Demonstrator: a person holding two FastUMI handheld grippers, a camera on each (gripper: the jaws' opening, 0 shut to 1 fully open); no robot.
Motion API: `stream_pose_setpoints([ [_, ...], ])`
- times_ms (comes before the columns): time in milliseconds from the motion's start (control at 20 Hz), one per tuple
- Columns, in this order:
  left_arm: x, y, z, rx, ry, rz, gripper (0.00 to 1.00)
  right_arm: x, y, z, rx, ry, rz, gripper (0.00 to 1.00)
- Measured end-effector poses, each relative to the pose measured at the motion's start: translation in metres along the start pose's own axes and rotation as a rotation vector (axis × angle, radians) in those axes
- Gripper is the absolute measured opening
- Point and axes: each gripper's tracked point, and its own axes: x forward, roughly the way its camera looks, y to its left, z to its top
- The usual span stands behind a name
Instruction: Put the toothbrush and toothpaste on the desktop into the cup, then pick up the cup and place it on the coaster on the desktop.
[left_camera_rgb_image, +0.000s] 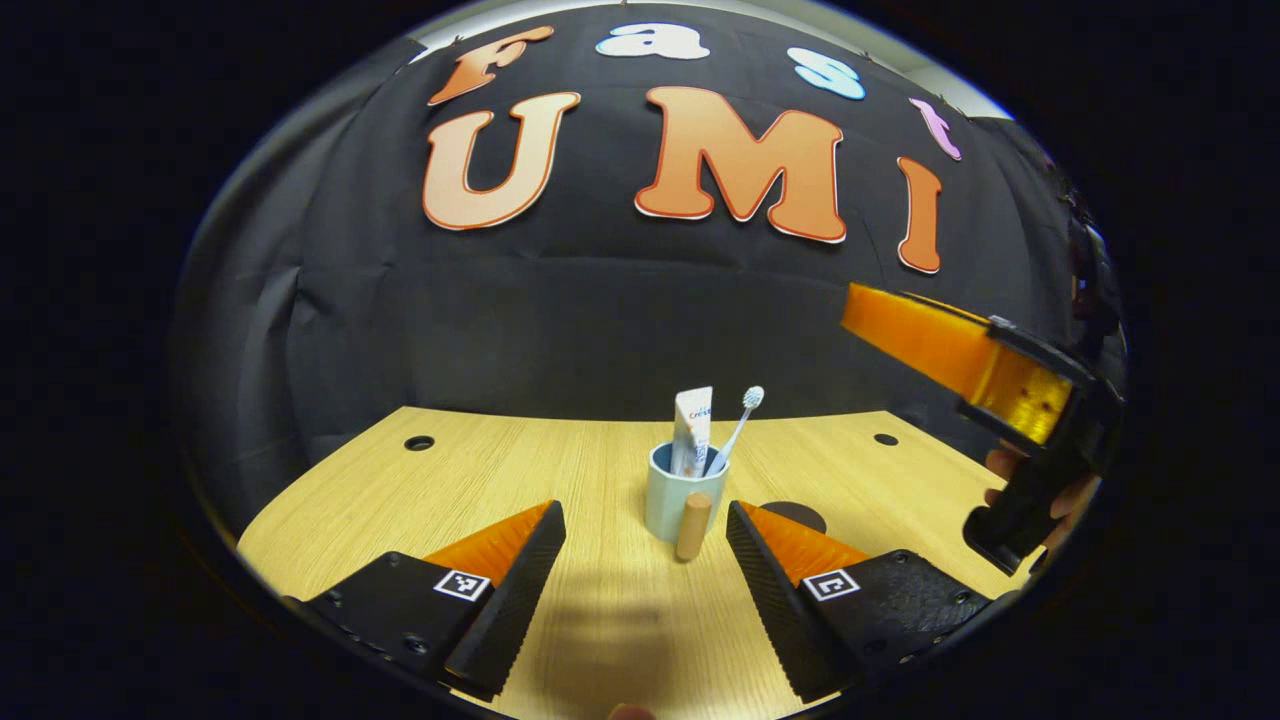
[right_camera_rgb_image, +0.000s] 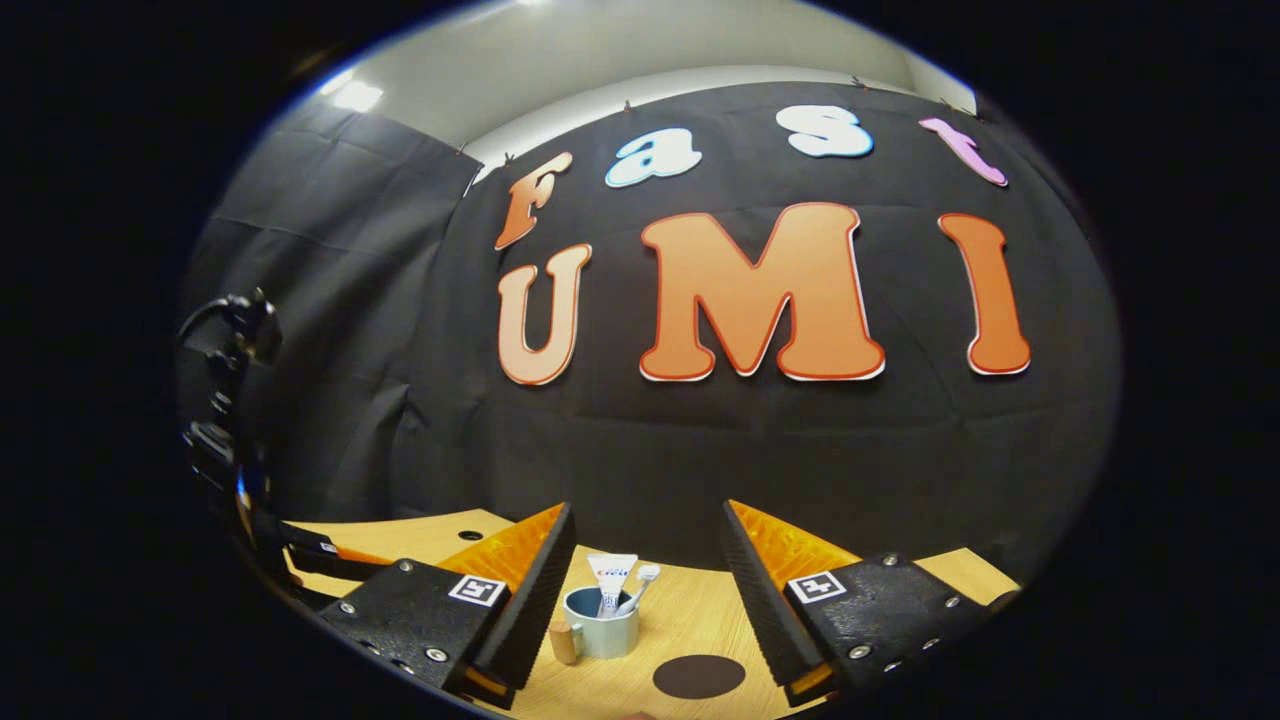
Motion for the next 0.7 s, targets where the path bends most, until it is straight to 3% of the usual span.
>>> stream_pose_setpoints([
  [350, 0.043, -0.023, 0.017, 0.004, 0.126, -0.058, 0.97, -0.037, -0.03, 0.058, -0.038, -0.081, -0.077, 0.9],
  [500, 0.059, -0.023, 0.016, 0.044, 0.21, -0.038, 0.97, -0.055, -0.046, 0.067, -0.048, -0.085, -0.112, 0.91],
  [700, 0.071, -0.033, 0.027, 0.119, 0.228, -0.037, 0.97, -0.075, -0.056, 0.062, 0.0, -0.058, -0.139, 0.91],
])
